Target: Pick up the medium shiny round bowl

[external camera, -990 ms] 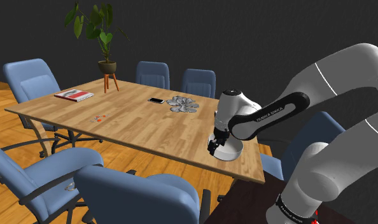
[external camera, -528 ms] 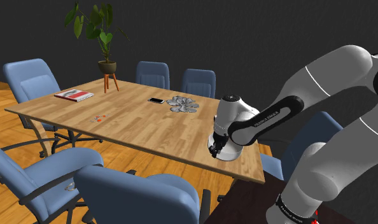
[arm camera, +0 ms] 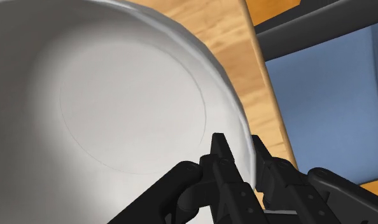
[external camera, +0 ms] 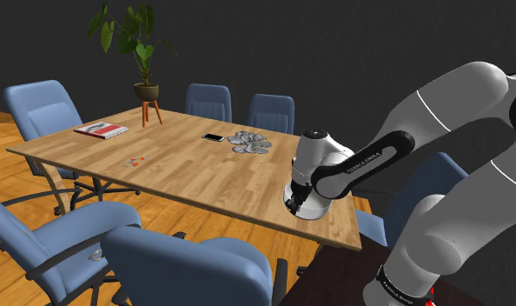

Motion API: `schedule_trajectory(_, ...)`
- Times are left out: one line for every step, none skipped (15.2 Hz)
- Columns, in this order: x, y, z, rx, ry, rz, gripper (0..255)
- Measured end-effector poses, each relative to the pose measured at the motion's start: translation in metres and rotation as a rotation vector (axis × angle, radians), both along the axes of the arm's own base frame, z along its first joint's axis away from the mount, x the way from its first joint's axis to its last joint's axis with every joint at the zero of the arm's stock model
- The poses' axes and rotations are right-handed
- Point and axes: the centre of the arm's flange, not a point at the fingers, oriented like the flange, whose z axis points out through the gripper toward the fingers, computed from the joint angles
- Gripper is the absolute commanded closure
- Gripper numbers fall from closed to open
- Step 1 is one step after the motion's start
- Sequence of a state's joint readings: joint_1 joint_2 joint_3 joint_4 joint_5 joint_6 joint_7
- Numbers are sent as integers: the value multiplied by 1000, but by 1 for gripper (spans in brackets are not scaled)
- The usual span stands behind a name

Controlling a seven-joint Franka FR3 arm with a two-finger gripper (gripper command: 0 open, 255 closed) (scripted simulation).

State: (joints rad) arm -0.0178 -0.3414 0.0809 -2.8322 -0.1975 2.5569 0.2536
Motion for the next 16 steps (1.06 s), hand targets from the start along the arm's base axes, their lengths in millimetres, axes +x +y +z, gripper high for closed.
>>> schedule_trajectory(0, -1, 2, 0, 0, 0, 255)
schedule_trajectory(1, -1, 6, 0, 1, 0, 255)
schedule_trajectory(0, -1, 11, 0, 1, 0, 255)
schedule_trajectory(0, 0, 16, 0, 1, 0, 255)
schedule_trajectory(0, 0, 21, 0, 1, 0, 255)
schedule_trajectory(0, 0, 26, 0, 1, 0, 255)
schedule_trajectory(0, 0, 32, 0, 1, 0, 255)
schedule_trajectory(0, 0, 36, 0, 1, 0, 255)
schedule_trajectory(1, 0, 41, 0, 1, 0, 255)
schedule_trajectory(0, -2, 47, 0, 1, 0, 255)
schedule_trajectory(0, -2, 52, 0, 1, 0, 255)
schedule_trajectory(0, -1, 59, 0, 0, 0, 255)
schedule_trajectory(0, 0, 63, 0, 1, 0, 255)
schedule_trajectory(0, 1, 69, 0, 1, 0, 255)
schedule_trajectory(0, 0, 74, 0, 1, 0, 255)
schedule_trajectory(0, 0, 77, 0, 1, 0, 255)
